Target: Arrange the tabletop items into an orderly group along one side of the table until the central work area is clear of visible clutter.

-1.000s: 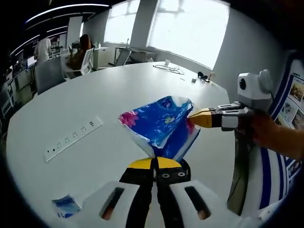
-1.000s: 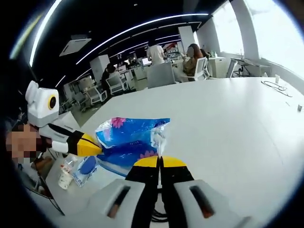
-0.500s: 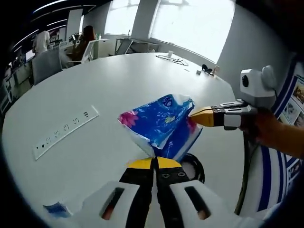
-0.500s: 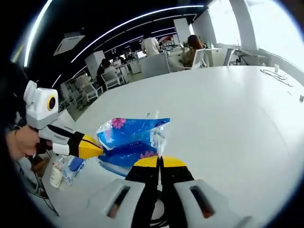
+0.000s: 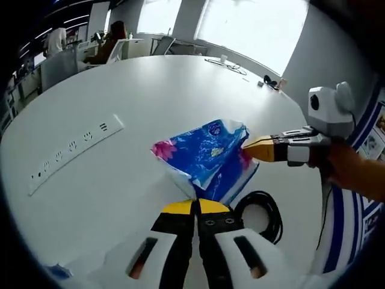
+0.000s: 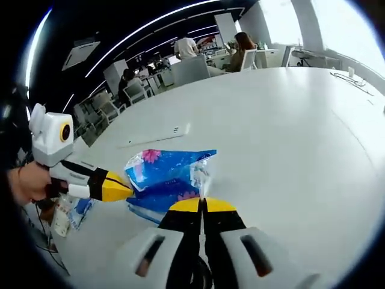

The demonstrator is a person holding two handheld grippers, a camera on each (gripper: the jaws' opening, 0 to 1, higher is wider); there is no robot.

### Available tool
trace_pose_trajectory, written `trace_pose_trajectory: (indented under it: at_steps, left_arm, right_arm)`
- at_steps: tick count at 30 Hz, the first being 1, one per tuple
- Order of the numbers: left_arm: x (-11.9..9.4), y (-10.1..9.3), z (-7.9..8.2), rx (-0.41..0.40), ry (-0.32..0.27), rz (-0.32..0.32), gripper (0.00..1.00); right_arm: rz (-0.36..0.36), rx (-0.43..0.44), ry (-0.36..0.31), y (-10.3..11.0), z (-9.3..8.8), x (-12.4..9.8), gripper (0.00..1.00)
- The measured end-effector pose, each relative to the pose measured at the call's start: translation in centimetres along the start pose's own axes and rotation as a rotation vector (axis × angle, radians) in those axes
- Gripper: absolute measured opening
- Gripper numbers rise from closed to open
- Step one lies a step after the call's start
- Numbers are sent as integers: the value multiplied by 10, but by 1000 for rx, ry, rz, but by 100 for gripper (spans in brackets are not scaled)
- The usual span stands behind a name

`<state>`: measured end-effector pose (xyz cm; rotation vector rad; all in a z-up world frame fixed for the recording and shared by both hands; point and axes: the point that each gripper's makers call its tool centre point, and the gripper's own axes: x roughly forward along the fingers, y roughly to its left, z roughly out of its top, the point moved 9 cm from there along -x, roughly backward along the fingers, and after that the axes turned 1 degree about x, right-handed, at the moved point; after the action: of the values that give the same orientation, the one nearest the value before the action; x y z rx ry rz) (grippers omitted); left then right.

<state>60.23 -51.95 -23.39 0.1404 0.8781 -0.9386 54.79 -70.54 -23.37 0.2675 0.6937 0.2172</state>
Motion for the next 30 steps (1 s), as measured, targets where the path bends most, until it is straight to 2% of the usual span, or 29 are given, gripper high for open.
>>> trace_pose_trajectory:
  at_steps: [11,30]
  left_arm:
    - [15,6,-10,-21,26,-6,0]
    - [20,8,-17,-37,33,-10,1]
  right_arm:
    - [6,2,37,-11,-11,18,0]
    - [-6,-14,70,-15,-20,23,0]
